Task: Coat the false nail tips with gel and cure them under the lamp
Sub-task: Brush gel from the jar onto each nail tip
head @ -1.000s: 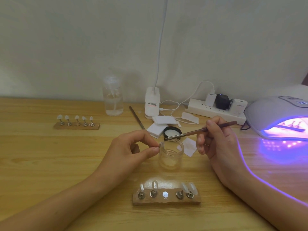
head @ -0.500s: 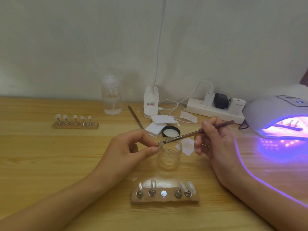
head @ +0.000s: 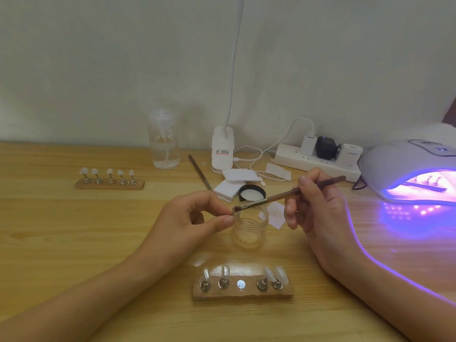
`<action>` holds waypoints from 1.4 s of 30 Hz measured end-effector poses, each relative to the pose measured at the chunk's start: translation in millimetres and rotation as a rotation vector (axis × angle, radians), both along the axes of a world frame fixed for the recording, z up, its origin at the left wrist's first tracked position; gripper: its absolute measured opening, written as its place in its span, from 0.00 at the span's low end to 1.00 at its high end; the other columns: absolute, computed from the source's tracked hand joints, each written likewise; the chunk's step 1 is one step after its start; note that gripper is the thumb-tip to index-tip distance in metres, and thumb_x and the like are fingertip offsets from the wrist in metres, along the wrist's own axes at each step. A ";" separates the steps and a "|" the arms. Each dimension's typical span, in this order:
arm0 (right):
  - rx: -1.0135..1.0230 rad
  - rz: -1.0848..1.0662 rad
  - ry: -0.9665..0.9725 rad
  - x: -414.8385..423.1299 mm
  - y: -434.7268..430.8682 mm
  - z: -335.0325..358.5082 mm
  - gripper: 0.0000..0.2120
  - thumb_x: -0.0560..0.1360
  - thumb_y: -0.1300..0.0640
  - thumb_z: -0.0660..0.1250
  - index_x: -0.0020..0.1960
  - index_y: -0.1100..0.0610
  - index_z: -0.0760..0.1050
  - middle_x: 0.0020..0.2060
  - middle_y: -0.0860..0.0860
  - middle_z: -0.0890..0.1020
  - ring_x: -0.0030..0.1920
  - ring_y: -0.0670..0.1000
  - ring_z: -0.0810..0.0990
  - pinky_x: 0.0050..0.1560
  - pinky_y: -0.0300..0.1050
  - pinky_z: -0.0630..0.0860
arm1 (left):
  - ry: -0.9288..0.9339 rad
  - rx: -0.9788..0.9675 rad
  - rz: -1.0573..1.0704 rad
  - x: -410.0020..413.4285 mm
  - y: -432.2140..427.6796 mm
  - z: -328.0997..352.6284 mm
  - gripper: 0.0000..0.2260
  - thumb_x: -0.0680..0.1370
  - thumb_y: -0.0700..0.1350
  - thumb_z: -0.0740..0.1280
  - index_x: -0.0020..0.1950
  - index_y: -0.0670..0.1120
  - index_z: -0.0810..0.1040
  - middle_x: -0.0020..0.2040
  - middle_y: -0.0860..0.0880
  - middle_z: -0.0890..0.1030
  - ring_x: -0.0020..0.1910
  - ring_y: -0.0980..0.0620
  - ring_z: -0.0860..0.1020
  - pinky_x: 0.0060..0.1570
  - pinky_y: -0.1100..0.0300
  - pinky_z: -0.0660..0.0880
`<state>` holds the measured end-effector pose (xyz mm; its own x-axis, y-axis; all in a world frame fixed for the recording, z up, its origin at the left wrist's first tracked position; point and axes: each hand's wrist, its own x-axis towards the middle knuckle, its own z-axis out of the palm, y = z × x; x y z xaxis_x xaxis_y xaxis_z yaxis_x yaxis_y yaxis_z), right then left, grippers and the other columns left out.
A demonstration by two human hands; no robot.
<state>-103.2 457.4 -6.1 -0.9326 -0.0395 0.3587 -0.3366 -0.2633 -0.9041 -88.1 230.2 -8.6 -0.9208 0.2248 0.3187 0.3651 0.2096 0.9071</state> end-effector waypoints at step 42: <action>0.035 -0.076 -0.039 -1.3 1.6 -0.2 0.11 0.79 0.53 0.63 0.37 0.51 0.72 0.26 0.53 0.76 0.25 0.49 0.73 0.27 0.38 0.73 | -0.001 0.010 -0.008 -0.2 -0.5 -0.2 0.06 0.68 0.51 0.74 0.40 0.49 0.83 0.36 0.58 0.83 0.26 0.57 0.63 0.28 0.70 0.64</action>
<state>-104.6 459.0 -6.3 -0.9467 0.0200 0.3214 -0.3184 -0.2066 -0.9252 -88.3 229.7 -8.8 -0.9193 0.2287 0.3201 0.3659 0.1980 0.9093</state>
